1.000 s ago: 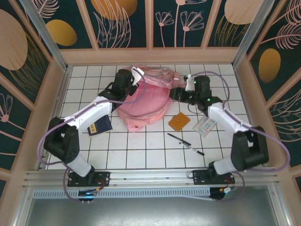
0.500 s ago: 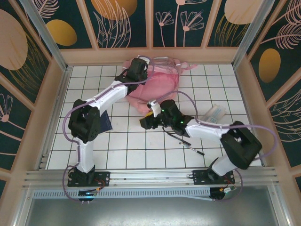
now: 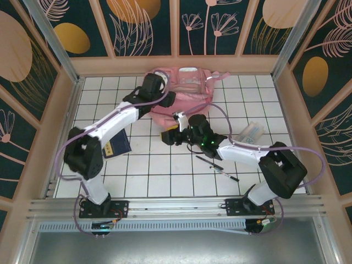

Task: Pack the student bag

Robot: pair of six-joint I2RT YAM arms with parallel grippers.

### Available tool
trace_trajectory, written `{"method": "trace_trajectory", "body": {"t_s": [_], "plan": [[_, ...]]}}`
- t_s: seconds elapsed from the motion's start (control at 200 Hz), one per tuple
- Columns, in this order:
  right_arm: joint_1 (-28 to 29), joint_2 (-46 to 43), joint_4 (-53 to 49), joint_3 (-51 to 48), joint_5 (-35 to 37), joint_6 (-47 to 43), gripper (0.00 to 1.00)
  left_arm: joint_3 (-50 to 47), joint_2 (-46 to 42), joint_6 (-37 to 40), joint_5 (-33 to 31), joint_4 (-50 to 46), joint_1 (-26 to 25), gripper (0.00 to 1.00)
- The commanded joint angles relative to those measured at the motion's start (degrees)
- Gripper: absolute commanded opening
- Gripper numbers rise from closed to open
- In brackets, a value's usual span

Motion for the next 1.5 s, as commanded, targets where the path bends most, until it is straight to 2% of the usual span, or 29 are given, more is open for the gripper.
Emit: {"method": "trace_trajectory", "body": {"t_s": [0.0, 0.07, 0.115, 0.22, 0.345, 0.49, 0.56, 0.661, 0.721, 0.796, 0.991, 1.096, 1.156, 1.281, 1.406, 1.496], "plan": [[1.02, -0.84, -1.01, 2.17, 1.65, 3.45, 0.56, -2.27, -10.18, -3.1, -4.6, -1.55, 0.8, 0.85], [1.95, 1.73, -3.97, 5.89, 1.63, 3.87, 0.59, -5.38, -13.84, -8.23, -12.73, -6.46, 2.4, 0.95], [2.8, 3.78, -5.42, 8.28, 2.03, 4.4, 0.6, -7.34, -15.52, -12.41, -14.7, -10.23, 5.13, 0.96], [3.97, 9.25, -6.66, 13.58, 0.85, 8.56, 0.6, -14.08, -19.16, -18.94, -9.8, -14.13, 13.94, 0.97], [5.53, 17.29, -9.22, 21.38, -1.48, 11.88, 0.61, -23.11, -23.4, -24.49, -5.71, -13.38, 21.28, 0.97], [6.8, 28.37, -14.11, 31.69, -4.77, 14.97, 0.61, -30.03, -22.72, -29.7, 2.61, -13.21, 31.12, 0.96], [7.43, 33.31, -17.08, 36.46, -5.61, 15.34, 0.61, -31.97, -21.39, -30.05, 2.96, -13.56, 34.39, 0.94], [7.82, 39.53, -19.72, 41.92, -8.03, 16.97, 0.6, -34.59, -20.6, -30.96, 2.56, -13.33, 38.86, 0.84], [7.8, 42.12, -20.53, 43.97, -8.93, 17.9, 0.59, -36.6, -20.37, -31.98, 3.44, -12.01, 41.05, 0.82], [7.78, 44.71, -21.38, 46.45, -10.58, 18.35, 0.59, -38.89, -19.42, -33.65, 4.49, -9.7, 41.72, 0.75], [8.21, 49.29, -25.57, 50.83, -11.73, 20.38, 0.58, -44.45, -14.51, -35.8, 13.0, -3.44, 41.77, 0.54], [8.56, 51.18, -27.15, 52.13, -13.01, 21.49, 0.56, -47.64, -12.91, -36.95, 15.09, -0.87, 41.76, 0.41], [9.01, 51.99, -27.73, 52.7, -13.14, 22.56, 0.52, -48.92, -11.81, -37.86, 16.2, -0.12, 41.74, 0.39], [10.1, 54.07, -31.21, 55.68, -13.28, 24.61, 0.49, -50.99, -9.72, -37.85, 18.49, 1.57, 41.69, 0.28], [10.89, 56.25, -36.5, 60.65, -13.95, 26.48, 0.47, -52.64, -8.1, -36.36, 23.24, 3.72, 40.79, 0.13], [11.09, 56.0, -35.41, 60.71, -16.46, 27.84, 0.45, -52.47, -7.51, -34.2, 23.26, 2.67, 39.46, 0.12]]}}
